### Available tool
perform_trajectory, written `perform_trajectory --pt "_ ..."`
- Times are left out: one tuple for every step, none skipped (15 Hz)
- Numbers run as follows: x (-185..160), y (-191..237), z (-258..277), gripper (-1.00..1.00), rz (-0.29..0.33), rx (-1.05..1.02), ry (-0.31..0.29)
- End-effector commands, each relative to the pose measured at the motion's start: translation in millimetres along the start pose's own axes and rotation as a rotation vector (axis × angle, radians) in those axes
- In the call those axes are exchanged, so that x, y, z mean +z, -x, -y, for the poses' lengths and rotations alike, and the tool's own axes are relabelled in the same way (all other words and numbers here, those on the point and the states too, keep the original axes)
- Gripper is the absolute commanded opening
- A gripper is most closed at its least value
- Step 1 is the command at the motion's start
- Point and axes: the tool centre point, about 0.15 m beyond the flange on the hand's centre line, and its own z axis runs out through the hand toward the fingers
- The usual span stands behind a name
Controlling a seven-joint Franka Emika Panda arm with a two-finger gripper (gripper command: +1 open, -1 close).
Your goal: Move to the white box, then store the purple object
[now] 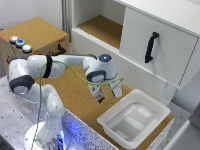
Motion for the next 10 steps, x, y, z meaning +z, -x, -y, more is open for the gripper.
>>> perform_trajectory --pt "49 -37 -58 -1.00 0.163 0.116 0.056" --pt "57 -36 -64 -1.00 0.182 0.129 0.065" --pt "67 -34 -68 -1.00 0.195 0.143 0.074" --pt "74 -32 -71 -1.00 0.200 0.152 0.085" --pt "80 -29 -73 -1.00 0.198 0.162 0.087" --pt "86 -26 -74 -1.00 0.192 0.171 0.087" --pt "90 -23 -76 -1.00 0.177 0.174 0.085" --pt "92 -21 -76 -1.00 0.167 0.176 0.083" --pt "95 -19 -77 -1.00 0.161 0.176 0.088" --pt "99 -16 -78 -1.00 0.164 0.178 0.095"
